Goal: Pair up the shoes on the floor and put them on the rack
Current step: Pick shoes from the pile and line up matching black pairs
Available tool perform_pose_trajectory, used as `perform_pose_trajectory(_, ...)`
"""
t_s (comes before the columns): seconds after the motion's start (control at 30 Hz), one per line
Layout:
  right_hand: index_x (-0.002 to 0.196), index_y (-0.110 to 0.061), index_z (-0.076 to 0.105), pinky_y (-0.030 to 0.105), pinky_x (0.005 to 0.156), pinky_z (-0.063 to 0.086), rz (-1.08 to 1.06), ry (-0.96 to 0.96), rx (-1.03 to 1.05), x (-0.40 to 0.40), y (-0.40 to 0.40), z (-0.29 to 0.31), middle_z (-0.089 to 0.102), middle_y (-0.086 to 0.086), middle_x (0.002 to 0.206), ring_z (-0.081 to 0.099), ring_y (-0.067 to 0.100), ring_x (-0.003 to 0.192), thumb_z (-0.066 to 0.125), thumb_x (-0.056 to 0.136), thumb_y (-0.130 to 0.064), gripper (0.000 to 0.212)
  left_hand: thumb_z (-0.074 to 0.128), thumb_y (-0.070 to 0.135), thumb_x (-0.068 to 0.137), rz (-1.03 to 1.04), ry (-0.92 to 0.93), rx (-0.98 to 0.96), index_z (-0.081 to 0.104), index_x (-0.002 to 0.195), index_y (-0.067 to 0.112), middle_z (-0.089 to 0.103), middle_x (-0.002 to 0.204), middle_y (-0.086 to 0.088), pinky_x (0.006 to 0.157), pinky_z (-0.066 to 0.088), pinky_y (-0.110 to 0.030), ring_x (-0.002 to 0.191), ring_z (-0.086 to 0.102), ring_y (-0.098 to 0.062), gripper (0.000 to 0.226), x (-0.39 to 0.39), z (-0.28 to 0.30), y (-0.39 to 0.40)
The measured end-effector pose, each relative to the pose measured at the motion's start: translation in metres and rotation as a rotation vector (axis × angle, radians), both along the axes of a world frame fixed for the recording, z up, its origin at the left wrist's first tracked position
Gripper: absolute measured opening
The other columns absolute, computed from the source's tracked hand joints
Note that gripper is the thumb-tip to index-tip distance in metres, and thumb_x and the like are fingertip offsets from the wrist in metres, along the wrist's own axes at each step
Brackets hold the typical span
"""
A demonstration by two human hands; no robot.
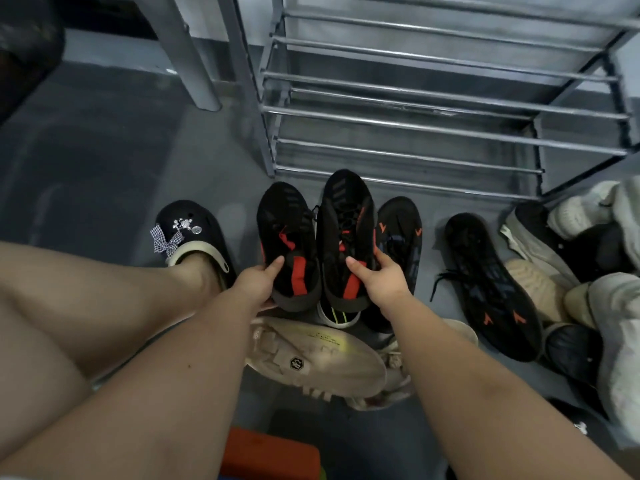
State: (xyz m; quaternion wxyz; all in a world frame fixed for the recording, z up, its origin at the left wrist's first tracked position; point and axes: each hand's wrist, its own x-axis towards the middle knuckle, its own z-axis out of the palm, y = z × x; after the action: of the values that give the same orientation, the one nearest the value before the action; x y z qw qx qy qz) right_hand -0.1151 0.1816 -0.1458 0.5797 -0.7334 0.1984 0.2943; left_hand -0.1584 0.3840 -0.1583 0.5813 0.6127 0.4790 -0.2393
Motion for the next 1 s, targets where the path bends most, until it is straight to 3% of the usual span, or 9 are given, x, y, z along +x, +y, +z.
perform_pose_trajectory(0.07,0.139,-0.017,0.048,0.039,0.101,0.048,-0.019,-0.004,0.017,-0.003,-0.005,0.007,0.064,0.006,0.123,0.061,0.023,0.111,0.072,0.083,-0.030,0.062,0.053,0.041,0.092,0.008,-0.013,-0.039,0.053,0.125,0.008,0.061,0.120,-0.014,0.081,0.053,-0.039,0.107,0.060,-0.030,0.047,-0.003,0.010,-0.003)
perform_pose_trajectory(0.23,0.130,-0.015,0.057,0.042,0.095,0.052,-0.092,0.017,0.062,-0.019,-0.025,0.024,0.069,0.007,0.112,0.066,0.025,0.103,0.073,0.082,-0.029,0.053,0.054,0.039,0.092,-0.135,-0.087,-0.018,0.058,0.119,0.008,0.064,0.118,-0.015,0.085,0.055,-0.043,0.106,0.062,-0.032,0.041,-0.006,0.036,-0.014)
perform_pose_trajectory(0.37,0.114,-0.011,0.064,0.034,0.084,0.056,-0.194,0.011,0.114,-0.032,-0.049,0.041,0.071,0.005,0.099,0.068,0.021,0.091,0.070,0.085,-0.021,0.032,0.054,0.039,0.093,-0.221,-0.131,-0.057,0.059,0.114,0.012,0.065,0.112,-0.011,0.078,0.055,-0.038,0.099,0.063,-0.028,0.035,-0.004,0.056,-0.035)
perform_pose_trajectory(0.47,0.111,-0.007,0.067,0.044,0.094,0.053,-0.261,0.003,0.104,-0.040,-0.069,0.050,0.072,0.011,0.103,0.068,0.027,0.098,0.072,0.084,-0.020,0.031,0.051,0.035,0.095,-0.270,-0.175,-0.086,0.058,0.111,0.012,0.063,0.106,-0.010,0.064,0.052,-0.029,0.082,0.061,-0.020,0.029,-0.004,0.068,-0.058)
perform_pose_trajectory(0.57,0.117,-0.010,0.065,0.042,0.095,0.052,-0.312,0.009,0.093,-0.046,-0.091,0.061,0.071,0.010,0.108,0.068,0.026,0.100,0.073,0.082,-0.025,0.039,0.052,0.034,0.095,-0.333,-0.195,-0.096,0.058,0.114,0.008,0.062,0.102,-0.009,0.057,0.048,-0.025,0.078,0.059,-0.019,0.033,0.002,0.081,-0.078)
perform_pose_trajectory(0.63,0.120,-0.013,0.064,0.044,0.094,0.053,-0.338,0.008,0.100,-0.050,-0.104,0.067,0.072,0.007,0.108,0.069,0.025,0.099,0.075,0.079,-0.031,0.046,0.053,0.035,0.094,-0.372,-0.203,-0.120,0.059,0.113,0.006,0.066,0.104,-0.010,0.060,0.053,-0.028,0.081,0.064,-0.021,0.036,0.007,0.090,-0.087)
perform_pose_trajectory(0.73,0.115,-0.014,0.066,0.045,0.094,0.053,-0.414,-0.013,0.103,-0.057,-0.126,0.077,0.073,0.008,0.106,0.069,0.026,0.099,0.075,0.079,-0.032,0.041,0.055,0.038,0.092,-0.422,-0.217,-0.166,0.062,0.113,0.009,0.069,0.109,-0.011,0.080,0.056,-0.039,0.098,0.066,-0.026,0.036,0.015,0.097,-0.105)
perform_pose_trajectory(0.9,0.115,-0.012,0.065,0.047,0.093,0.052,-0.546,-0.025,0.108,-0.074,-0.162,0.100,0.071,0.011,0.108,0.068,0.029,0.099,0.072,0.082,-0.027,0.037,0.056,0.041,0.091,-0.552,-0.252,-0.193,0.064,0.104,0.013,0.069,0.098,-0.006,0.063,0.055,-0.028,0.087,0.066,-0.020,0.032,0.022,0.116,-0.147)
perform_pose_trajectory(1.0,0.112,-0.008,0.064,0.042,0.088,0.055,-0.631,-0.059,0.111,-0.084,-0.184,0.118,0.070,0.014,0.107,0.069,0.026,0.093,0.066,0.088,-0.020,0.027,0.056,0.040,0.091,-0.669,-0.272,-0.215,0.066,0.104,0.008,0.069,0.101,-0.012,0.071,0.057,-0.036,0.090,0.066,-0.025,0.035,0.029,0.131,-0.174)
